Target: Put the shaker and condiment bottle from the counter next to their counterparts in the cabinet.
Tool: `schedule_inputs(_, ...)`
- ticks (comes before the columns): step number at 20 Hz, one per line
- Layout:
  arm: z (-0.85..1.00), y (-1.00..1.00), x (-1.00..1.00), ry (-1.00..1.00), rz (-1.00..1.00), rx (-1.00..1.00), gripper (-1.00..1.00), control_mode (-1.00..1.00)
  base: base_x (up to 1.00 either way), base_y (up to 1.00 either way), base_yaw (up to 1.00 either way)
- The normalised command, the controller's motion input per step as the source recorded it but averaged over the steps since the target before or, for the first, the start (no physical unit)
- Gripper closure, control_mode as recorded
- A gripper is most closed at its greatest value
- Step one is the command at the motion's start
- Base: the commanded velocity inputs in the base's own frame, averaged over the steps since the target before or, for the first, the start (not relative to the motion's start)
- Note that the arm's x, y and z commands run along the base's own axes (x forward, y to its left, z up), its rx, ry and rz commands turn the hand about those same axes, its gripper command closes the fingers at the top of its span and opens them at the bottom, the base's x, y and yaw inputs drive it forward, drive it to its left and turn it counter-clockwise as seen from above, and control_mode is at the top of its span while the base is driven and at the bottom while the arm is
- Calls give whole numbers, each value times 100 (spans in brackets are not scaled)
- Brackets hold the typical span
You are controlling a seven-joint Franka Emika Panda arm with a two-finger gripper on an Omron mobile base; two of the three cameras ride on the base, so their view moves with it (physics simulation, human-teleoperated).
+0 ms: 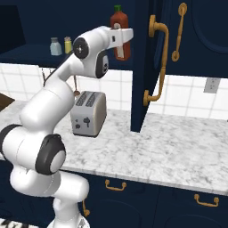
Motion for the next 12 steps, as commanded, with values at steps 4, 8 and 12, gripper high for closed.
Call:
schedule_inputs(4, 0, 5, -40, 0, 0, 0, -100, -100, 0, 0, 0)
schedule_inputs(8, -18, 25, -82, 0, 0, -1, -100, -100, 0, 0, 0)
schedule_inputs(12, -50, 41, -100, 0, 0, -2, -100, -100, 0, 0, 0)
